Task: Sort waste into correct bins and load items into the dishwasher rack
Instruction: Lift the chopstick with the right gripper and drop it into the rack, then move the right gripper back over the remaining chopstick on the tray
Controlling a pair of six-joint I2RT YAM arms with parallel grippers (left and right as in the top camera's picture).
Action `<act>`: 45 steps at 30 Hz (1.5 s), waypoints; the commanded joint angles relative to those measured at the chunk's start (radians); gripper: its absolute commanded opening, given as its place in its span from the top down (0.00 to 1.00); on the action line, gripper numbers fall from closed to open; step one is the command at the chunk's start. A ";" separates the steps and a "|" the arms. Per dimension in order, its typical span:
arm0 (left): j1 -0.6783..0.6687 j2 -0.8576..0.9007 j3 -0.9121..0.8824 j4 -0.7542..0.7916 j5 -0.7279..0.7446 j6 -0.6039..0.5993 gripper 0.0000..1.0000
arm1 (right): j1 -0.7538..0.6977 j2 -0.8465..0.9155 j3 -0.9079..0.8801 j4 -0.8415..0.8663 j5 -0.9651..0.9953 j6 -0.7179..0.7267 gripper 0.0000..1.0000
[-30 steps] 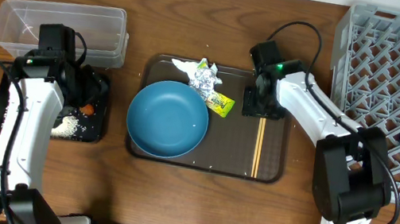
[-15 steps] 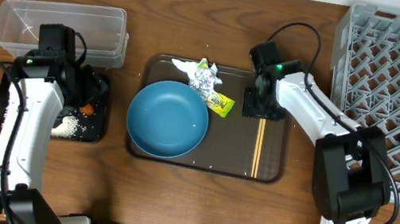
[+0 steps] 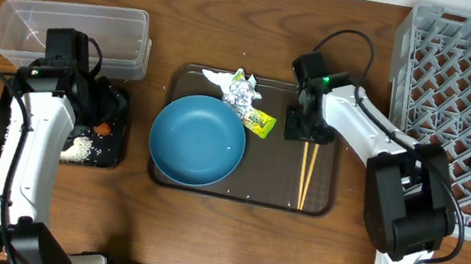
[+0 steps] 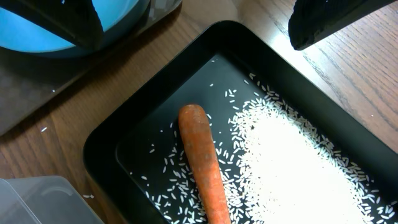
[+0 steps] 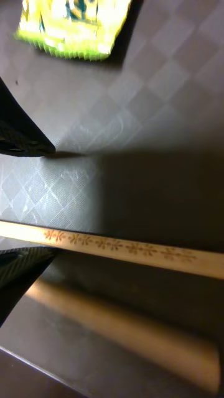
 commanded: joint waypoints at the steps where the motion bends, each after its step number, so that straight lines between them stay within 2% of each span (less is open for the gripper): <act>1: 0.004 -0.015 0.008 -0.006 -0.023 -0.008 0.02 | 0.014 0.031 -0.009 0.001 0.010 0.008 0.54; 7: 0.004 -0.015 0.008 -0.006 -0.023 -0.008 0.02 | 0.014 0.031 -0.009 -0.010 0.011 0.013 0.58; 9: 0.004 -0.015 0.008 -0.006 -0.023 -0.008 0.02 | 0.014 0.031 -0.009 -0.011 0.011 0.015 0.72; 11: 0.004 -0.015 0.008 -0.006 -0.023 -0.008 0.02 | 0.014 0.031 -0.009 -0.014 0.011 0.016 0.93; 12: 0.004 -0.015 0.008 -0.006 -0.023 -0.008 0.02 | 0.014 0.031 -0.009 -0.019 0.011 0.016 0.99; 19: 0.004 -0.015 0.008 -0.006 -0.023 -0.008 0.02 | -0.002 0.002 0.023 -0.080 0.011 0.015 0.99; 27: 0.004 -0.015 0.008 -0.006 -0.023 -0.008 0.02 | -0.141 -0.195 0.148 -0.125 0.012 -0.095 0.99; 35: 0.004 -0.015 0.008 -0.006 -0.023 -0.008 0.02 | -0.381 -0.356 0.177 -0.043 0.012 -0.211 0.99; 40: 0.004 -0.015 0.008 -0.006 -0.023 -0.008 0.02 | -0.502 -0.346 0.171 0.020 0.003 -0.237 0.99; 45: 0.004 -0.015 0.008 -0.006 -0.023 -0.008 0.02 | -0.539 -0.304 0.170 0.091 -0.002 -0.311 0.99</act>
